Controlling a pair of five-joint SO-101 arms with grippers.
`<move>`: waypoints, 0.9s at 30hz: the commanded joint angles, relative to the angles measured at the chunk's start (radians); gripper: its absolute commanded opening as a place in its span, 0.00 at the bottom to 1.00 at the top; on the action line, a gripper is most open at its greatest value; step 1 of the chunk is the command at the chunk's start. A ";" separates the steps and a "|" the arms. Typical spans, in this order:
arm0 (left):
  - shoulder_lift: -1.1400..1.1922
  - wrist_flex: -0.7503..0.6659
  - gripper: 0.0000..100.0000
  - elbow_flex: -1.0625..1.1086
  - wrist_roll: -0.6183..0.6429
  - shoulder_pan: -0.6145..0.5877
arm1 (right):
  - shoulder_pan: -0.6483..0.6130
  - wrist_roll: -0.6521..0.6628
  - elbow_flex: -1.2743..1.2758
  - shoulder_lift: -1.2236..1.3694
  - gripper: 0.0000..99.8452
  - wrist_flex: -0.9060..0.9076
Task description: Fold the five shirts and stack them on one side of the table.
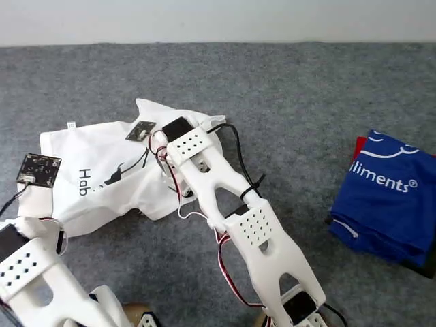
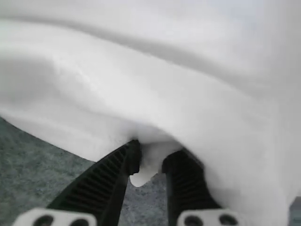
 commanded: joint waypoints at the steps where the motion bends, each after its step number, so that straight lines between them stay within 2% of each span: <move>1: -0.021 -0.020 0.01 -0.008 0.000 0.008 | -0.001 -0.005 -0.021 -0.010 0.01 0.074; 5: -0.021 -0.020 0.01 -0.028 0.061 0.008 | 0.036 -0.002 -0.040 -0.104 0.01 0.076; 11: -0.021 -0.020 0.01 -0.143 0.092 0.012 | 0.133 0.026 -0.035 -0.384 0.01 0.076; 18: -0.017 -0.028 0.01 -0.367 0.140 0.192 | 0.274 0.040 -0.035 -0.750 0.01 0.073; 22: -0.014 -0.138 0.01 -0.510 0.235 0.278 | 0.361 0.040 -0.041 -0.914 0.01 0.071; 27: -0.014 -0.356 0.01 -0.607 0.252 0.327 | 0.447 0.041 -0.043 -1.095 0.01 0.005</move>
